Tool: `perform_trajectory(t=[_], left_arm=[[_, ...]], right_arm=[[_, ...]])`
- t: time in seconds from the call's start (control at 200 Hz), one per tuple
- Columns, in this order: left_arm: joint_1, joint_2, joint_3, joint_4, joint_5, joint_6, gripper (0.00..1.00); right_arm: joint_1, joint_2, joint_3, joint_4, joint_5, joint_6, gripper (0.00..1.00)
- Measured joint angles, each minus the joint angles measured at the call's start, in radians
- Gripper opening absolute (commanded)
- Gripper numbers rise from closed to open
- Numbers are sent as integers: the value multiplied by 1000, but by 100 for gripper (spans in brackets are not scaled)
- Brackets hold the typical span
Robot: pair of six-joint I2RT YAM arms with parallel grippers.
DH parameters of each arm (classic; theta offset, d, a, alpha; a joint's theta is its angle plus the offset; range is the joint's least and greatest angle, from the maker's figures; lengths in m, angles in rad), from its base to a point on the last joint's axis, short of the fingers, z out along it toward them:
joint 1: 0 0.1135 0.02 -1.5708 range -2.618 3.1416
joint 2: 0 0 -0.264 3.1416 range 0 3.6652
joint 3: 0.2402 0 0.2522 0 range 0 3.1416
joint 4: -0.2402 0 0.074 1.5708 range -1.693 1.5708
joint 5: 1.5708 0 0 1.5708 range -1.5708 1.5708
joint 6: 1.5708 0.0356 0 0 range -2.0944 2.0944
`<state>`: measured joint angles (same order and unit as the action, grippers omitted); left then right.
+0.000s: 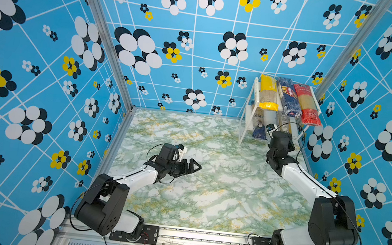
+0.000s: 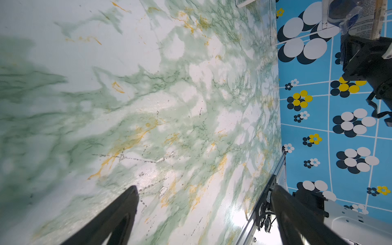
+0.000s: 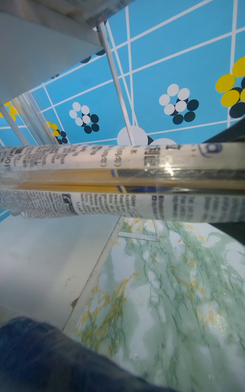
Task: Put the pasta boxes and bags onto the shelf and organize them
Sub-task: 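Lower the clear spaghetti bag onto the lower tier beside the other bag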
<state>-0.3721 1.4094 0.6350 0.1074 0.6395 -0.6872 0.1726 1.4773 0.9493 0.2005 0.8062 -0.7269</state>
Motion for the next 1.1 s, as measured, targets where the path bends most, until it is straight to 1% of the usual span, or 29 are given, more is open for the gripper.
perform_trajectory(t=[0.535, 0.76, 0.835, 0.955, 1.03, 1.1], left_arm=[[0, 0, 1, -9, 0, 0, 99], [1, -8, 1, -19, 0, 0, 99], [4, -9, 1, -25, 0, 0, 99], [6, -12, 1, -28, 0, 0, 99], [6, -13, 1, -29, 0, 0, 99], [7, -13, 1, -31, 0, 0, 99]], right_arm=[[-15, 57, 16, 55, 0, -48, 0], [-17, 72, 21, 74, 2, -49, 0], [-18, 83, 29, 80, 3, -52, 3], [-19, 101, 41, 92, 7, -64, 4], [-20, 111, 47, 96, 8, -71, 11], [-21, 119, 51, 97, 9, -79, 12]])
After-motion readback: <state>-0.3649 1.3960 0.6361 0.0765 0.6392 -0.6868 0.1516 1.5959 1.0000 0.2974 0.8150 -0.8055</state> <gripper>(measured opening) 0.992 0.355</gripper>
